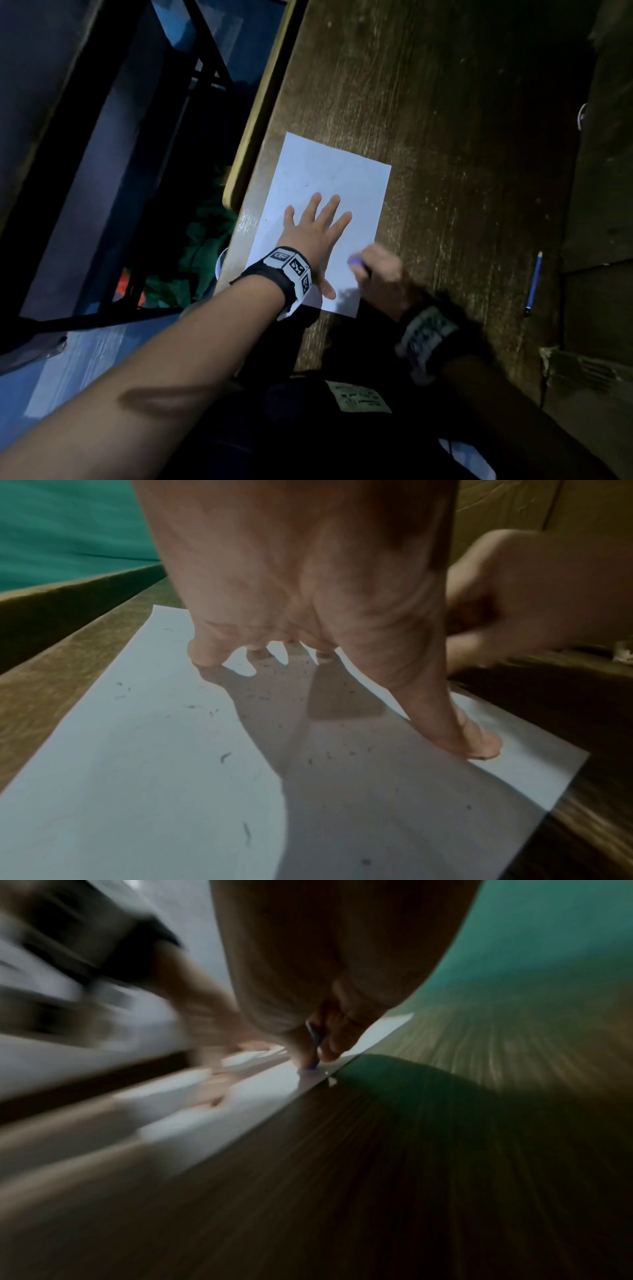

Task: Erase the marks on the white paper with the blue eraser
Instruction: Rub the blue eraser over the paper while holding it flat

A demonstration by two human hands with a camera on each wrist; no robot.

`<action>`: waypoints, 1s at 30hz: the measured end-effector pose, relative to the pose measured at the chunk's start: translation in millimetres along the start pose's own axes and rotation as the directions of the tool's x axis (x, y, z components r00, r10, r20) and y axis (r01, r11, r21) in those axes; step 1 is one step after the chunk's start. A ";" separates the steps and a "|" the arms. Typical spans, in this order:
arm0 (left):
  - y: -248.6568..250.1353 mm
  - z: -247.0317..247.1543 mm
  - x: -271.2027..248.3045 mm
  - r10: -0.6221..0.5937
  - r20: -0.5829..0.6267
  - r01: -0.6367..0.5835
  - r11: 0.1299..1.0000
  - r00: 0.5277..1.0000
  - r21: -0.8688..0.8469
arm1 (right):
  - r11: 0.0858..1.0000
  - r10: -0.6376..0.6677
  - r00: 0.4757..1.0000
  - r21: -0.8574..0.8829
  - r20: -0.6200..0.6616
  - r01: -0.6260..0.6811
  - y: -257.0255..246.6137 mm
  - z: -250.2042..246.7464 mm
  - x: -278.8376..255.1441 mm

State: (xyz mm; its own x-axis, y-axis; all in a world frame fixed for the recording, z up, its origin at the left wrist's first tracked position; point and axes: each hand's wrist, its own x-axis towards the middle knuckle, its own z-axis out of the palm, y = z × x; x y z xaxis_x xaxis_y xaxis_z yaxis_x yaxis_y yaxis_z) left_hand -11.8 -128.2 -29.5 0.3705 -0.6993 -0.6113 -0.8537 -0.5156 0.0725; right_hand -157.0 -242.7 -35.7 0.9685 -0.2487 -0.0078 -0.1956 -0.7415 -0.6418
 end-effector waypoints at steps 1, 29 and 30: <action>-0.1 0.1 -0.1 0.003 0.004 -0.003 1.000 1.000 0.003 | 0.999 0.039 0.995 -0.021 -0.096 -0.041 5.8 -4.0 23.2; 7.0 -8.6 5.7 -0.029 0.042 0.026 0.998 0.999 0.054 | 0.970 0.219 0.957 -0.065 -0.192 -0.235 28.6 -21.4 85.9; 7.9 -9.7 5.8 -0.030 0.046 0.028 0.998 0.998 0.050 | 0.965 0.241 0.947 -0.049 -0.211 -0.256 30.0 -22.8 92.2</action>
State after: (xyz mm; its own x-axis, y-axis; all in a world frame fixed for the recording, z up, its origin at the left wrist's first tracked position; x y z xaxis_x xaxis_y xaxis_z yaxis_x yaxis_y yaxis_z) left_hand -12.8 -141.1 -24.9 0.3790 -0.6597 -0.6489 -0.8603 -0.5095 0.0156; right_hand -77.0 -302.1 -38.2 0.8380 -0.5457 -0.0004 -0.4447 -0.6825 -0.5800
